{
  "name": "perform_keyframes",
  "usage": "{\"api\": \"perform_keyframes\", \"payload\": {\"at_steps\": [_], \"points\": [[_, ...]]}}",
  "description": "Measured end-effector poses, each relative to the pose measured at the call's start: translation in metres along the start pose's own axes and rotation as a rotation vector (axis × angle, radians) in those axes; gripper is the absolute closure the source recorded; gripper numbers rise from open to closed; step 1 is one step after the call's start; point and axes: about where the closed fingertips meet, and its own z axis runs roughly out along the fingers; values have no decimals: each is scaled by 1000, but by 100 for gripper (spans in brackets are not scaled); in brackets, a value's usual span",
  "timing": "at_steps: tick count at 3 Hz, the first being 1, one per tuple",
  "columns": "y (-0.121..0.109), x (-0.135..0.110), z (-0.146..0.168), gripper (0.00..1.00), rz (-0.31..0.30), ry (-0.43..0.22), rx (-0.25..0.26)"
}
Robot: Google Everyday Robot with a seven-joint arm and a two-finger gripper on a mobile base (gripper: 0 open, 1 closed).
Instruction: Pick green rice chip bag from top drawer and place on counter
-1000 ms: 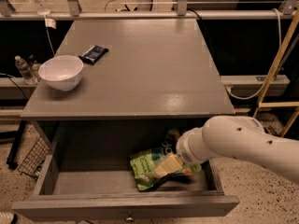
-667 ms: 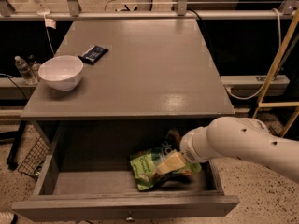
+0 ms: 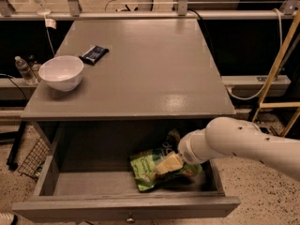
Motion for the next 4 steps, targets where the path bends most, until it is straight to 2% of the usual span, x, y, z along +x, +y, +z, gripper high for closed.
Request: {"api": "perform_keyframes", "payload": {"at_steps": [1, 2, 3, 4], "points": [[1, 1, 6, 47, 14, -11, -14], [-4, -3, -7, 70, 12, -35, 8], [-11, -23, -45, 99, -39, -99, 59], [-13, -36, -67, 100, -71, -135, 88]]}}
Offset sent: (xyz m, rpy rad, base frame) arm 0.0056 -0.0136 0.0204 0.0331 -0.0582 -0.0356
